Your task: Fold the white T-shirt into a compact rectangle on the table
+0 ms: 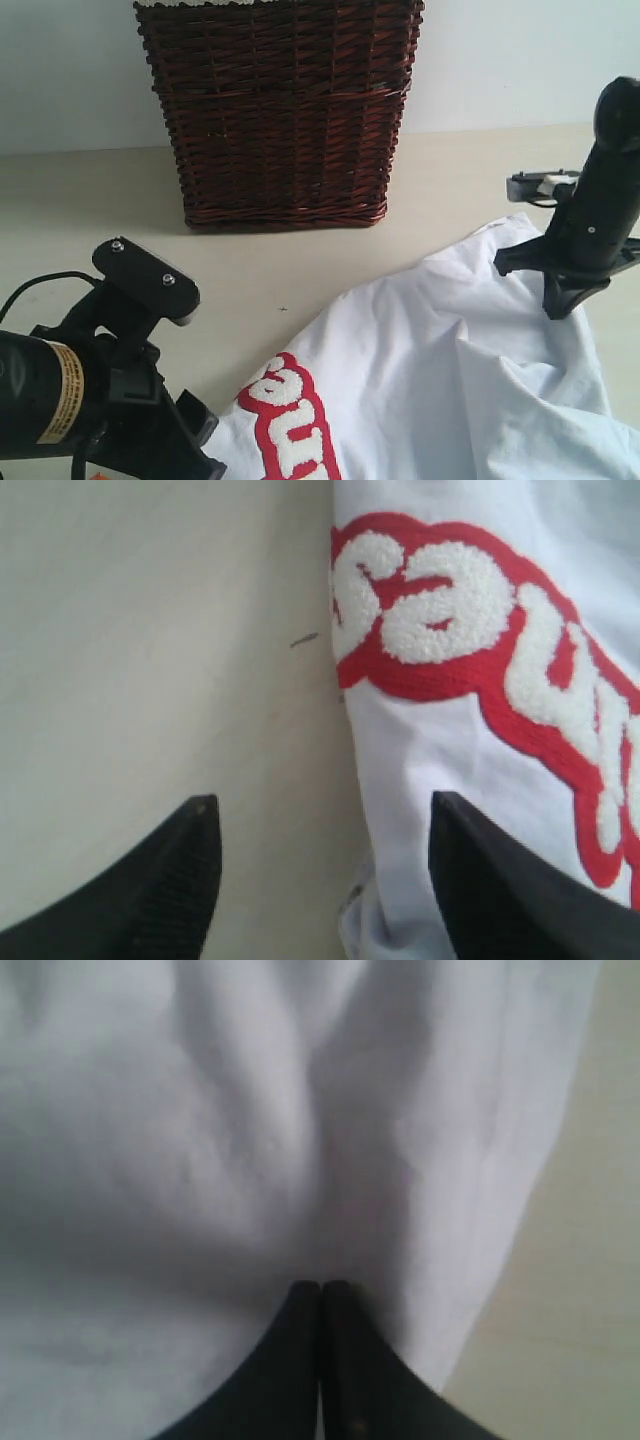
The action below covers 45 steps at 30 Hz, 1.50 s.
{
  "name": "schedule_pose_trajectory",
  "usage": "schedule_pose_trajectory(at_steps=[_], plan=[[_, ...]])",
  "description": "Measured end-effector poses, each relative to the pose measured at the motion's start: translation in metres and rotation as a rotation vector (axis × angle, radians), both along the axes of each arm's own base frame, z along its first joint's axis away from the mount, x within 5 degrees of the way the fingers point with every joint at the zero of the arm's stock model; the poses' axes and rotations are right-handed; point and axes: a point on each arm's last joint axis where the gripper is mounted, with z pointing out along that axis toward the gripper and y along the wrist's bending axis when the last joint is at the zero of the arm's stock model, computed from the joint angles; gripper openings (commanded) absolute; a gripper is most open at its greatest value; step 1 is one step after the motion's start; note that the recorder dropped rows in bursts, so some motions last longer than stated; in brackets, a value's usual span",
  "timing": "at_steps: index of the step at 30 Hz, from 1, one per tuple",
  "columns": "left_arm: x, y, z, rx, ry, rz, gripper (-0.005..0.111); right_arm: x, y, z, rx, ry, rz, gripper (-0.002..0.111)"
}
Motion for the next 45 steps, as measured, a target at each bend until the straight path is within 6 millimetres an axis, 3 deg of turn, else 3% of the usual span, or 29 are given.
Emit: schedule_pose_trajectory(at_steps=[2, 6, 16, 22, 26, 31, 37, 41, 45], plan=[[0.0, 0.001, 0.003, -0.01, -0.007, 0.0, 0.059, -0.001, -0.001, -0.013, -0.008, 0.043, 0.006, 0.0], [-0.001, 0.001, 0.005, -0.016, -0.013, -0.001, 0.059, 0.0, -0.003, -0.021, -0.052, 0.087, -0.014, 0.0], [-0.001, 0.001, 0.005, -0.016, -0.014, -0.001, 0.059, 0.009, -0.033, -0.022, -0.406, 0.098, -0.032, 0.0], [-0.001, 0.003, 0.004, 0.001, -0.008, 0.006, 0.059, 0.024, -0.034, -0.018, -0.355, 0.006, 0.014, 0.001], [0.0, 0.006, -0.001, 0.054, 0.015, 0.024, 0.059, 0.037, -0.03, -0.012, -0.313, -0.051, -0.021, 0.014], [0.005, -0.011, -0.024, 0.025, 0.042, -0.021, 0.059, 0.046, -0.011, 0.041, -0.166, -0.245, -0.023, 0.034], [0.015, -0.034, -0.047, -0.034, 0.067, -0.066, 0.059, 0.035, 0.015, 0.115, 0.038, -0.453, 0.017, 0.04], [0.023, -0.04, -0.044, -0.025, 0.061, -0.053, 0.059, 0.022, 0.024, 0.14, 0.127, -0.482, 0.059, 0.04], [0.039, -0.033, -0.025, -0.014, 0.029, 0.021, 0.059, 0.01, 0.027, 0.157, 0.155, -0.476, 0.086, 0.04]])
